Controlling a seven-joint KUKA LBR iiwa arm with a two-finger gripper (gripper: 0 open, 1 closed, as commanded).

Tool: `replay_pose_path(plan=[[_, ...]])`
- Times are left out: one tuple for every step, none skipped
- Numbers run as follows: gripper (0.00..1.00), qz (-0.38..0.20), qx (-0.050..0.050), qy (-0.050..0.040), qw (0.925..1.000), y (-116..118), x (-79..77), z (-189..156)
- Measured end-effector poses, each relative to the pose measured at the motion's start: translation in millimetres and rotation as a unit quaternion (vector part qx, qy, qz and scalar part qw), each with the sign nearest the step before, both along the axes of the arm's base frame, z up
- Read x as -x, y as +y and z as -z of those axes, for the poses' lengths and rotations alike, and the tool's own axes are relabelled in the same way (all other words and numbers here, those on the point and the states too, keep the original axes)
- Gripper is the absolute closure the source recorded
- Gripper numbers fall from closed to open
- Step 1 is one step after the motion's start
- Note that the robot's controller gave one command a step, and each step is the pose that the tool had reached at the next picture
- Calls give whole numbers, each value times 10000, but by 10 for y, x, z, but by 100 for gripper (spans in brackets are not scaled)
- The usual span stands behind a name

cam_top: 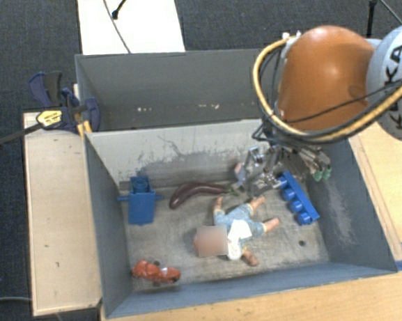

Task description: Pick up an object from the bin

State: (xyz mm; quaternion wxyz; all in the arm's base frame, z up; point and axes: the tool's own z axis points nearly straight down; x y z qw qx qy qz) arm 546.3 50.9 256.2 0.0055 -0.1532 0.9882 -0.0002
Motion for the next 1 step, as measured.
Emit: replay_pose_path(plan=[[0,-190,2,63,9998,110,146,1086]])
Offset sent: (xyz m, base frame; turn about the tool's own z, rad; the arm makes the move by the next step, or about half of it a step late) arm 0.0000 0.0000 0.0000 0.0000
